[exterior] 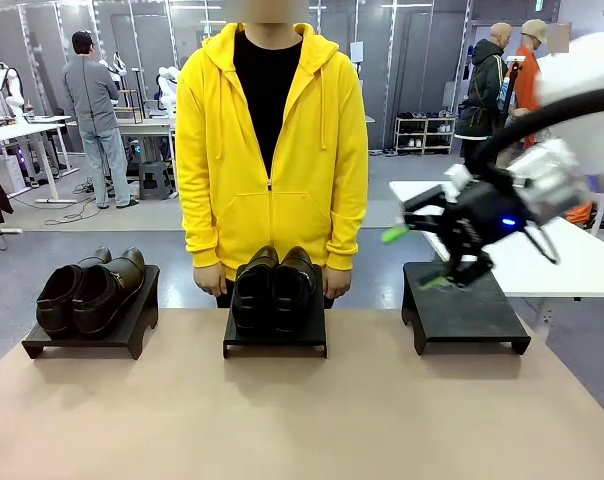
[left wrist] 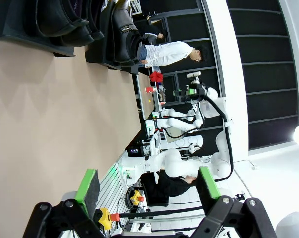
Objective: Place the shoes on the stand as instructed by the person.
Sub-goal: Pick up another pair of Shoes and place it on the Shoes Stand indicated by the person.
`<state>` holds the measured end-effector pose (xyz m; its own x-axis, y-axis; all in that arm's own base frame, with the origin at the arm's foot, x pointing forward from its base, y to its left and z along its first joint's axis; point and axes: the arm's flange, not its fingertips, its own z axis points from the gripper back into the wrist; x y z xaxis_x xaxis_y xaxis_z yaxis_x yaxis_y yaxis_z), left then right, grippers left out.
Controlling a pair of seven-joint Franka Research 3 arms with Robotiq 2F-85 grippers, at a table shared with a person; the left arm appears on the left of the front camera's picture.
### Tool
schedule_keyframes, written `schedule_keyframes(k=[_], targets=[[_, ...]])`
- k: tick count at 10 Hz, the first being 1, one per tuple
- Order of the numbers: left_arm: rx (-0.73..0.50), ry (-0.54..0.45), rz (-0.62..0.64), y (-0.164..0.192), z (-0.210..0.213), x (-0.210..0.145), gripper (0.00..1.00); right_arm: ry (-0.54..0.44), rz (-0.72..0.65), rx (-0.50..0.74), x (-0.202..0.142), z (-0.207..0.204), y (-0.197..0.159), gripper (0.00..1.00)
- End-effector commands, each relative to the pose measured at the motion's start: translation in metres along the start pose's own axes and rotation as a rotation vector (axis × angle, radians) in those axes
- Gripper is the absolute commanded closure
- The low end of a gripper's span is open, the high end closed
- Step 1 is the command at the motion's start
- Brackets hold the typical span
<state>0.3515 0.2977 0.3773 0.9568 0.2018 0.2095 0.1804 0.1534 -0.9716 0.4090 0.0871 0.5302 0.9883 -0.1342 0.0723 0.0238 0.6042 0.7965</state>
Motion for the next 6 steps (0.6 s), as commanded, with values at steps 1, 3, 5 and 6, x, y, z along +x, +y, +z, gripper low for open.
schedule_keyframes(k=[1, 3, 5, 6], targets=[[0.005, 0.003, -0.001, -0.003, -0.001, -0.003, 0.0, -0.072, -0.078, 0.048, -0.022, 0.034, -0.035, 0.0], [0.005, 0.003, -0.001, -0.003, -0.001, -0.003, 0.0, -0.124, -0.187, 0.036, -0.029, 0.05, -0.061, 0.0], [0.005, 0.003, -0.001, -0.003, -0.001, -0.003, 0.0, -0.099, -0.132, 0.031, -0.027, 0.054, -0.062, 0.0], [0.005, 0.003, -0.001, -0.003, -0.001, -0.003, 0.0, -0.099, -0.132, 0.031, -0.027, 0.054, -0.062, 0.0]])
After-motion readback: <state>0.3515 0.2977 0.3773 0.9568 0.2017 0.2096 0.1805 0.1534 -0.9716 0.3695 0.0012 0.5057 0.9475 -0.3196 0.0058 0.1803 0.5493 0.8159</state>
